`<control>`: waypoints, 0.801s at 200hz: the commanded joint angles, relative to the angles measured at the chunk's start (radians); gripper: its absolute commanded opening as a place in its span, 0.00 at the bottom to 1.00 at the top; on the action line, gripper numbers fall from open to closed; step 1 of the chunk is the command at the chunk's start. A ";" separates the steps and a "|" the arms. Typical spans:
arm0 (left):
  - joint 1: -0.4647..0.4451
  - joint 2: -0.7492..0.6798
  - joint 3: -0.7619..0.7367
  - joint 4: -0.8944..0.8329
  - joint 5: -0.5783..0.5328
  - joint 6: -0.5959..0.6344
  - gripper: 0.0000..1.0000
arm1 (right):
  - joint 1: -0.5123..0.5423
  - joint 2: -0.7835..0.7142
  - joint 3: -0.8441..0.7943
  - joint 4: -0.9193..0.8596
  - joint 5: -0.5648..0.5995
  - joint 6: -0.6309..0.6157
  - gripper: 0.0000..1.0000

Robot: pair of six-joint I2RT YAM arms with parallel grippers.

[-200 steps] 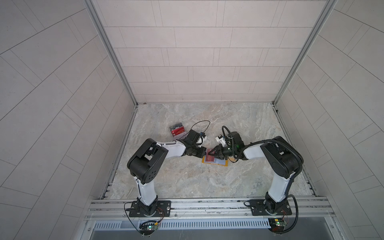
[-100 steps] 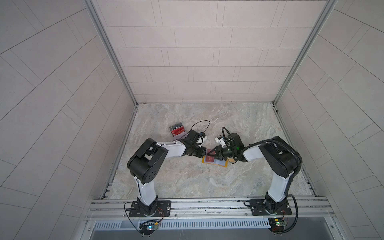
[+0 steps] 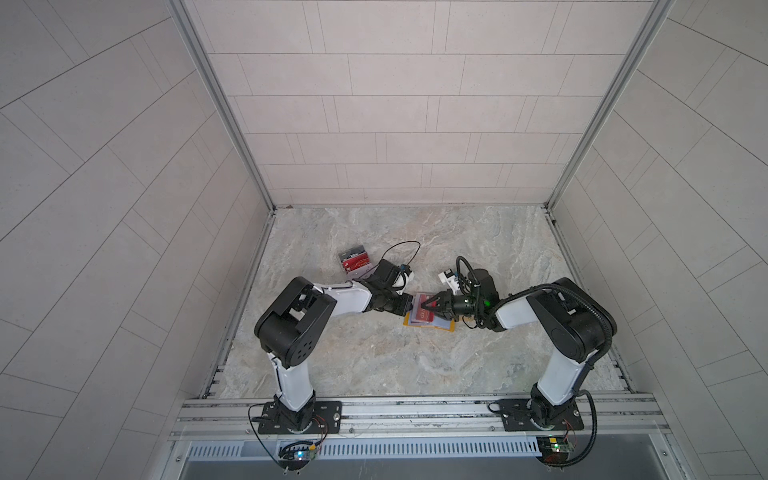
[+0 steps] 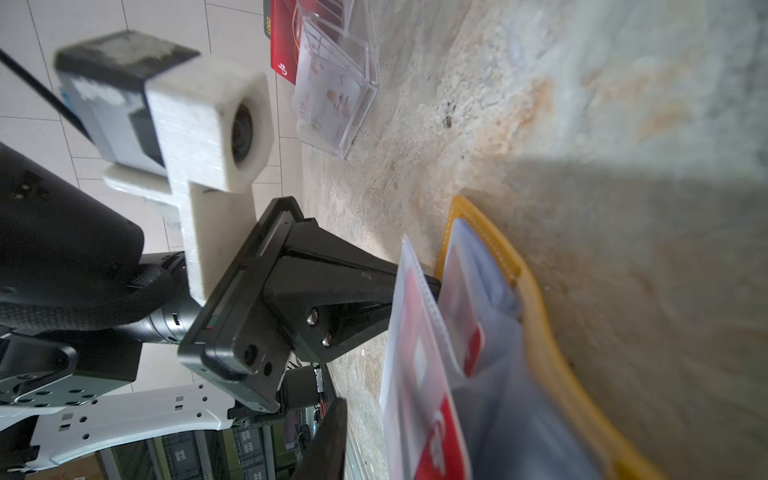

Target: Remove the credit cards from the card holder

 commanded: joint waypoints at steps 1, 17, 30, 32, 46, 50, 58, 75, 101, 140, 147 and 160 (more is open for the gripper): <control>-0.016 0.065 -0.033 -0.121 -0.051 0.014 0.03 | -0.010 -0.026 -0.010 0.133 -0.022 0.058 0.26; -0.016 0.063 -0.033 -0.122 -0.054 0.014 0.03 | -0.015 -0.027 -0.015 0.142 -0.024 0.062 0.26; -0.016 0.062 -0.033 -0.122 -0.056 0.014 0.03 | -0.021 -0.029 -0.020 0.140 -0.024 0.060 0.24; -0.016 0.062 -0.033 -0.121 -0.056 0.014 0.03 | -0.021 -0.029 -0.021 0.139 -0.024 0.060 0.24; -0.017 0.059 -0.033 -0.120 -0.057 0.013 0.03 | -0.028 -0.032 -0.024 0.120 -0.024 0.050 0.23; -0.016 0.058 -0.033 -0.120 -0.057 0.013 0.03 | -0.030 -0.034 -0.025 0.113 -0.024 0.046 0.22; -0.016 0.056 -0.033 -0.119 -0.059 0.013 0.03 | -0.032 -0.038 -0.026 0.098 -0.024 0.036 0.22; -0.016 0.051 -0.033 -0.120 -0.061 0.013 0.03 | -0.036 -0.046 -0.026 0.062 -0.020 0.014 0.21; -0.017 0.045 -0.034 -0.124 -0.066 0.014 0.04 | -0.041 -0.071 -0.021 -0.031 -0.016 -0.042 0.19; -0.017 0.039 -0.040 -0.120 -0.068 0.016 0.04 | -0.046 -0.132 -0.006 -0.233 0.001 -0.161 0.17; -0.016 0.038 -0.041 -0.117 -0.068 0.016 0.05 | -0.047 -0.142 -0.001 -0.267 0.005 -0.181 0.16; -0.017 0.034 -0.043 -0.111 -0.067 0.014 0.05 | -0.049 -0.158 0.009 -0.326 0.010 -0.214 0.13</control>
